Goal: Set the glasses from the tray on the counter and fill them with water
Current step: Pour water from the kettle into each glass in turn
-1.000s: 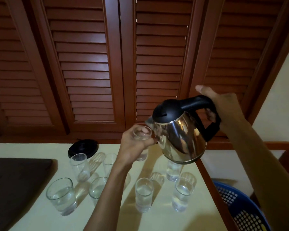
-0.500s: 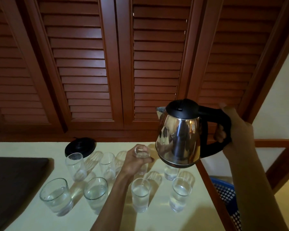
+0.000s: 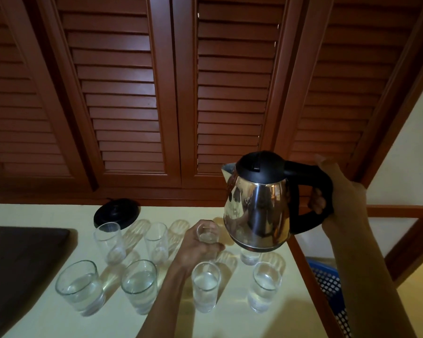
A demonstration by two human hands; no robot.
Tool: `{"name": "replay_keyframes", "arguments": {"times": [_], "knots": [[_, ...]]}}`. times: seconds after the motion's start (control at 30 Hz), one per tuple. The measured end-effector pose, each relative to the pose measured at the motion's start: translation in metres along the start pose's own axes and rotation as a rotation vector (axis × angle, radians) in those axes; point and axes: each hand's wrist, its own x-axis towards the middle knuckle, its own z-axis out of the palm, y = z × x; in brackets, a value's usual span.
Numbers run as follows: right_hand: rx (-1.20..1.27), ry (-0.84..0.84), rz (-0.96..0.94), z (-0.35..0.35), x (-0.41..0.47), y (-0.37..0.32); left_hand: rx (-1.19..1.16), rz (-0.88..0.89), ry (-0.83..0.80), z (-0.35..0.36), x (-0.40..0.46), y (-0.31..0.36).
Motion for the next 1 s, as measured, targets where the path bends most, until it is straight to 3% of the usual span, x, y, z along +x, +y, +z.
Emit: {"name": "replay_keyframes", "arguments": {"times": [0.07,0.17,0.3,0.5,0.77,1.0], "knots": [[0.003,-0.007,0.01,0.002,-0.001,0.001,0.147,0.053,-0.058,-0.004,-0.002,0.008],[-0.003,-0.017,0.021,0.003,-0.004,-0.001,0.126,0.079,-0.113,-0.009,-0.002,0.015],[-0.003,-0.024,0.05,0.004,-0.003,-0.006,-0.026,0.133,0.021,-0.009,-0.006,0.037],[0.01,-0.104,0.084,0.008,0.002,-0.017,0.087,0.246,0.115,-0.024,-0.018,0.081],[0.115,-0.227,0.158,0.021,-0.005,-0.012,0.363,0.137,0.192,-0.068,-0.03,0.097],[0.109,-0.242,0.16,0.049,-0.017,0.006,0.834,-0.06,0.017,-0.118,-0.012,0.058]]}}
